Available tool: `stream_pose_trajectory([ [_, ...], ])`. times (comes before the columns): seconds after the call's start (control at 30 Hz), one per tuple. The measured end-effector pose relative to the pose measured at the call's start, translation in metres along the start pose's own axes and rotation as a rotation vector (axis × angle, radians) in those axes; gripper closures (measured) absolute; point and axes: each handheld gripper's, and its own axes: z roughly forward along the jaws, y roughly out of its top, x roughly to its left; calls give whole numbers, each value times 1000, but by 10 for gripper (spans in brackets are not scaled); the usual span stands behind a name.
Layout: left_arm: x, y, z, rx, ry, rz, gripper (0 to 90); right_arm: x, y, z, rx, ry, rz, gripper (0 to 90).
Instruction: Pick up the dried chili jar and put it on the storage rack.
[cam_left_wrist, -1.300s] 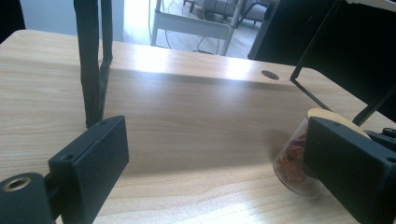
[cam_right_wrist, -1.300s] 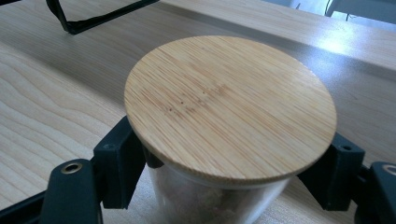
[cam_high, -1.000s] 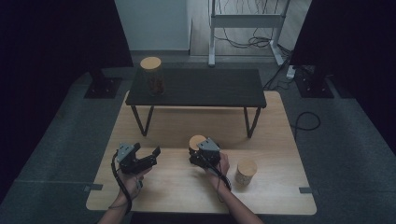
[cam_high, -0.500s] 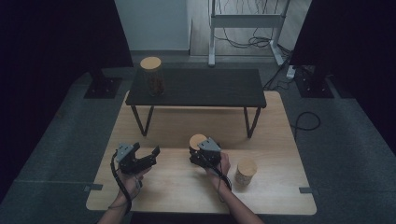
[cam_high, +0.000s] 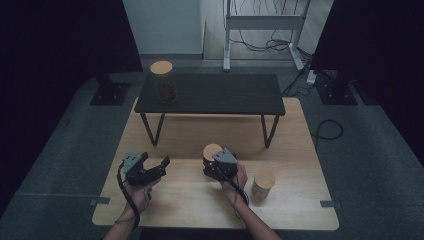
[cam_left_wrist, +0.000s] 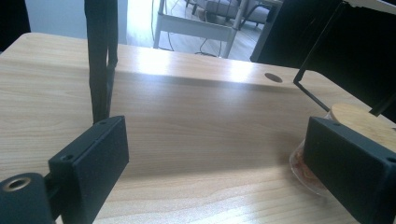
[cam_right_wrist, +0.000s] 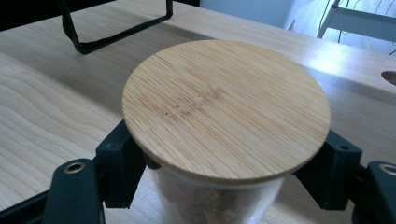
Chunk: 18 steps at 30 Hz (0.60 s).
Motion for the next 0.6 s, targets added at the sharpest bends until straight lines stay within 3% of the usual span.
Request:
stream_pose_trajectory([
  [0.6, -2, 0, -1, -4, 1, 10, 68, -2, 2, -14, -9, 1, 4, 255],
])
